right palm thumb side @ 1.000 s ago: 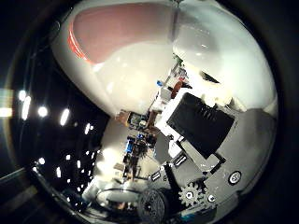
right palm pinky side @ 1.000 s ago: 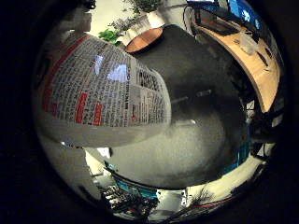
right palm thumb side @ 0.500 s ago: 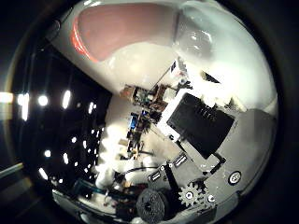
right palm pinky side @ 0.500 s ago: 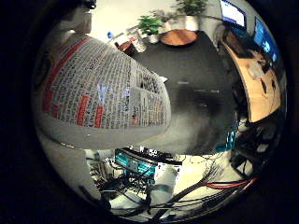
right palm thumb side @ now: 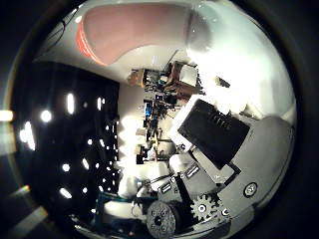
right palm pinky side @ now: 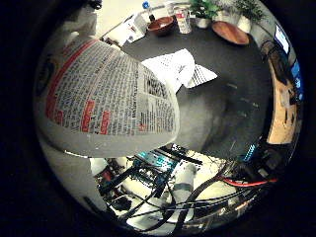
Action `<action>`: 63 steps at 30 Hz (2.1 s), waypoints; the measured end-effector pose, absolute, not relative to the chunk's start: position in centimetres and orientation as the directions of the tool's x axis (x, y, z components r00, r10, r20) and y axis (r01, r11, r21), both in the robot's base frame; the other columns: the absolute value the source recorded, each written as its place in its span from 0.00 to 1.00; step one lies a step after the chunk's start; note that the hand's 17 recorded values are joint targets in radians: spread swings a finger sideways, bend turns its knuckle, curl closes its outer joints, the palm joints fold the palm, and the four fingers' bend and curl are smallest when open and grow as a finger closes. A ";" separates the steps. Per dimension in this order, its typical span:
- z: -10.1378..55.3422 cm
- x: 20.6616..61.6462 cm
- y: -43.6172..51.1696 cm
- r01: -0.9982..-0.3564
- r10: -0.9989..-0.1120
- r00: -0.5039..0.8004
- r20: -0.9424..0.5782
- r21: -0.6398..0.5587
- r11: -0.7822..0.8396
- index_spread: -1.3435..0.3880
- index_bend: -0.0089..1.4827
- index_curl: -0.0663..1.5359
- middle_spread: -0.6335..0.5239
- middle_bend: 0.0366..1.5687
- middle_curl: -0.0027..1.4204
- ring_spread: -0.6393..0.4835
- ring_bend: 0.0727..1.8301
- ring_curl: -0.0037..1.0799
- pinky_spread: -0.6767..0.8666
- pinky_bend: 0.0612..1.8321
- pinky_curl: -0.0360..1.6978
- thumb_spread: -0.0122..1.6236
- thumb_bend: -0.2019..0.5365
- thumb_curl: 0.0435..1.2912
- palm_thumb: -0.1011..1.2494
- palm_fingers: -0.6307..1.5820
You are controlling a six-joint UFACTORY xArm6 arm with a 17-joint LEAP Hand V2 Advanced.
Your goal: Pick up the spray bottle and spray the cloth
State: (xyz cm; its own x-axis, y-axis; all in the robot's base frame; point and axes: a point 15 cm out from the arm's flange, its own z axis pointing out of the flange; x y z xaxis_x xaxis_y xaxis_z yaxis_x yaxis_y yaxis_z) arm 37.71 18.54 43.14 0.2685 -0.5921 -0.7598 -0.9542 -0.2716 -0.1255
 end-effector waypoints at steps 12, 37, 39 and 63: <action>33.1 41.2 19.9 -0.950 -0.587 0.069 -0.806 0.127 -0.285 0.63 0.78 0.44 0.40 0.83 0.46 0.39 0.78 0.53 0.24 0.69 0.39 0.49 0.26 0.77 0.83 0.84; 47.0 36.2 16.0 -0.957 -0.582 0.275 -0.765 -0.163 -0.238 0.63 0.79 0.43 0.40 0.83 0.46 0.39 0.78 0.53 0.24 0.68 0.40 0.50 0.26 0.79 0.84 0.84; 45.2 37.2 16.8 -0.960 -0.576 0.252 -0.777 -0.125 -0.251 0.63 0.79 0.43 0.40 0.83 0.46 0.39 0.78 0.53 0.24 0.68 0.40 0.50 0.26 0.79 0.84 0.84; 40.9 36.7 21.8 -0.949 -0.614 0.290 -0.734 -0.138 -0.284 0.63 0.78 0.43 0.40 0.84 0.46 0.39 0.78 0.53 0.24 0.69 0.40 0.46 0.25 0.79 0.85 0.84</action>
